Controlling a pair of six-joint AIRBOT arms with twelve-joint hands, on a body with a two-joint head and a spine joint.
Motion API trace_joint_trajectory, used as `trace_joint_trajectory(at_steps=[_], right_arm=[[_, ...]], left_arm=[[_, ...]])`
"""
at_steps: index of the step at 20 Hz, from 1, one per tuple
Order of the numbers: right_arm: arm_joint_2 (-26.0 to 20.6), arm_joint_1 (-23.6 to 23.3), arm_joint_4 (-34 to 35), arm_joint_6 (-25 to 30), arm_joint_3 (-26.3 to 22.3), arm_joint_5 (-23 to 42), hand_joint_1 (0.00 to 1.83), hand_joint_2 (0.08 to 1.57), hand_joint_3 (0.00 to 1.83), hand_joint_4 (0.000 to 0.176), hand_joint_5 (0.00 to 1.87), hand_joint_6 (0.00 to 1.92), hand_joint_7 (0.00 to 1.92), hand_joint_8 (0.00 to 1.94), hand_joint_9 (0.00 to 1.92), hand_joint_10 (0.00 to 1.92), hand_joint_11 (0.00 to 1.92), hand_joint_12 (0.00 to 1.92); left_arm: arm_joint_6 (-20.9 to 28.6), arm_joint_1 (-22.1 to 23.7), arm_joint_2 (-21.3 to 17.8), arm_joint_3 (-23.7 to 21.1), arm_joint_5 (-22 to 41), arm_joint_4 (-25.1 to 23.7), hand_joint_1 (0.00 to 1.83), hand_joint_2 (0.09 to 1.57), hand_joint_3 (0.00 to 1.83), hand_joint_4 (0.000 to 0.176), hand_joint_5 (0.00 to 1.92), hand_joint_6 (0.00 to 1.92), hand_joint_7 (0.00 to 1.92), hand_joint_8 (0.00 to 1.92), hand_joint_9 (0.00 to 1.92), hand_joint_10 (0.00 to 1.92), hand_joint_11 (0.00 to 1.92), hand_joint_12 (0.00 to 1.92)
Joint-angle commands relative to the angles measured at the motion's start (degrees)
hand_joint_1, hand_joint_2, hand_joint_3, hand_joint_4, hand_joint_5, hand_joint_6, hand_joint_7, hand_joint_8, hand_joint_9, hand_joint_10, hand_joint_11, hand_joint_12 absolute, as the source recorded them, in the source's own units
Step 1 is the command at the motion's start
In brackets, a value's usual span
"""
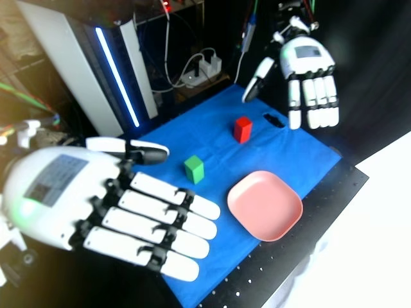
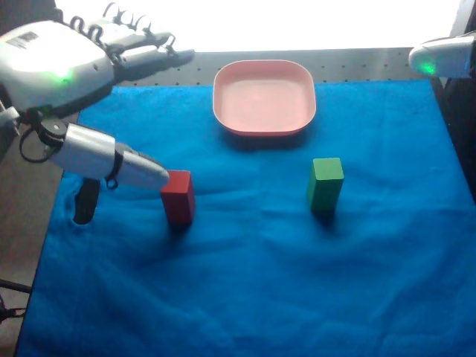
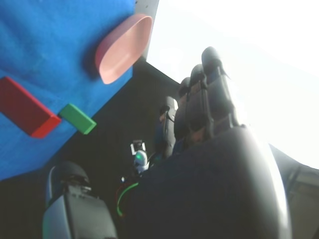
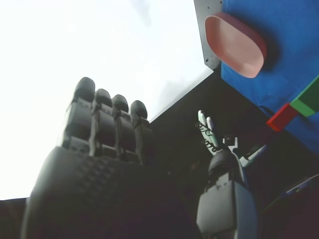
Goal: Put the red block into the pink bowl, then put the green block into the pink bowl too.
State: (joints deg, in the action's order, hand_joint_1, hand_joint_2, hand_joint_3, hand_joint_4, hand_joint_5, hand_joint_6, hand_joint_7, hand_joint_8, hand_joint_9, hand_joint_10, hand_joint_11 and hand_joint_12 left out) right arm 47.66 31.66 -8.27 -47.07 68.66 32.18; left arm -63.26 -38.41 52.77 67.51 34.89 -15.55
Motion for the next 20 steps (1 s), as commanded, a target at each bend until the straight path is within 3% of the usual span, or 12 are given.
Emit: trace_joint_trajectory(at_steps=[1, 3, 4, 7, 9, 10, 11, 12, 13, 18, 20], right_arm=[[0.02, -1.04, 1.23, 0.14, 0.27, 6.62, 0.04, 0.99, 0.0, 0.0, 0.17, 0.0, 0.11, 0.0, 0.06, 0.0, 0.0, 0.26], [0.13, -1.04, 1.23, 0.14, 0.3, 6.62, 0.04, 0.99, 0.0, 0.0, 0.15, 0.0, 0.1, 0.0, 0.04, 0.0, 0.0, 0.2], [0.22, -1.04, 1.23, 0.14, 0.33, 6.62, 0.04, 0.98, 0.0, 0.0, 0.15, 0.0, 0.1, 0.0, 0.04, 0.0, 0.0, 0.18], [0.28, -1.04, 1.23, 0.14, 0.35, 6.62, 0.05, 1.02, 0.01, 0.0, 0.16, 0.0, 0.11, 0.01, 0.04, 0.01, 0.0, 0.09], [0.28, -1.04, 1.24, 0.15, 0.35, 6.62, 0.03, 1.03, 0.01, 0.0, 0.17, 0.01, 0.12, 0.01, 0.05, 0.01, 0.02, 0.11], [0.28, -1.04, 1.25, 0.15, 0.34, 6.62, 0.04, 1.03, 0.01, 0.0, 0.16, 0.0, 0.11, 0.0, 0.04, 0.0, 0.0, 0.11], [0.29, -1.04, 1.28, 0.16, 0.33, 6.62, 0.04, 1.0, 0.0, 0.0, 0.17, 0.0, 0.12, 0.0, 0.03, 0.0, 0.0, 0.12], [0.29, -1.04, 1.28, 0.16, 0.33, 6.62, 0.04, 1.0, 0.0, 0.0, 0.17, 0.0, 0.12, 0.0, 0.03, 0.0, 0.0, 0.12], [0.29, -1.04, 1.31, 0.16, 0.33, 6.62, 0.04, 1.0, 0.0, 0.0, 0.16, 0.0, 0.12, 0.01, 0.04, 0.0, 0.0, 0.12], [0.38, -1.04, 1.44, 0.17, 0.3, 6.62, 0.04, 1.01, 0.0, 0.0, 0.17, 0.0, 0.12, 0.0, 0.03, 0.0, 0.0, 0.06], [0.38, -1.04, 1.51, 0.17, 0.3, 6.62, 0.05, 1.02, 0.01, 0.0, 0.17, 0.0, 0.11, 0.0, 0.03, 0.0, 0.0, 0.06]], left_arm=[[0.0, 0.87, 0.25, -0.53, 6.27, 0.21, 0.32, 0.79, 0.0, 0.119, 0.01, 0.0, 0.01, 0.0, 0.04, 0.0, 0.04, 0.16], [0.01, 0.88, 0.21, -1.23, 5.54, -1.49, 0.4, 0.8, 0.0, 0.079, 0.0, 0.0, 0.0, 0.0, 0.0, 0.0, 0.02, 0.15], [0.03, 0.88, 0.22, -1.62, 5.49, -2.18, 0.43, 0.79, 0.0, 0.08, 0.01, 0.0, 0.01, 0.0, 0.02, 0.01, 0.07, 0.17], [0.16, 0.83, 1.03, -1.91, 4.61, -3.3, 0.42, 0.79, 0.0, 0.04, 0.03, 0.01, 0.04, 0.01, 0.07, 0.02, 0.12, 0.2], [0.5, 0.1, 1.93, -1.83, 4.27, -3.41, 0.42, 0.76, 0.0, 0.069, 0.0, 0.0, 0.01, 0.0, 0.04, 0.0, 0.06, 0.17], [1.03, -0.5, 2.46, -1.56, 4.39, -3.37, 0.42, 0.78, 0.0, 0.042, 0.0, 0.0, 0.01, 0.0, 0.02, 0.0, 0.04, 0.17], [2.97, -1.31, 3.41, -0.68, 4.48, -3.22, 0.46, 0.77, 0.0, 0.009, 0.03, 0.0, 0.07, 0.0, 0.07, 0.0, 0.0, 0.38], [4.27, -1.68, 3.86, -0.14, 4.66, -3.12, 0.46, 0.77, 0.0, 0.009, 0.03, 0.0, 0.07, 0.0, 0.07, 0.0, 0.0, 0.38], [5.41, -2.37, 4.44, 0.5, 4.9, -2.78, 0.46, 0.75, 0.0, 0.0, 0.06, 0.0, 0.12, 0.01, 0.13, 0.0, 0.02, 0.53], [5.5, -5.1, 6.87, 1.79, 3.68, -0.61, 0.59, 0.78, 0.0, 0.0, 0.2, 0.0, 0.29, 0.0, 0.33, 0.01, 0.0, 0.9], [5.5, -6.26, 7.87, 2.37, 3.97, 0.79, 0.68, 0.77, 0.0, 0.0, 0.28, 0.01, 0.39, 0.01, 0.42, 0.01, 0.0, 0.92]])
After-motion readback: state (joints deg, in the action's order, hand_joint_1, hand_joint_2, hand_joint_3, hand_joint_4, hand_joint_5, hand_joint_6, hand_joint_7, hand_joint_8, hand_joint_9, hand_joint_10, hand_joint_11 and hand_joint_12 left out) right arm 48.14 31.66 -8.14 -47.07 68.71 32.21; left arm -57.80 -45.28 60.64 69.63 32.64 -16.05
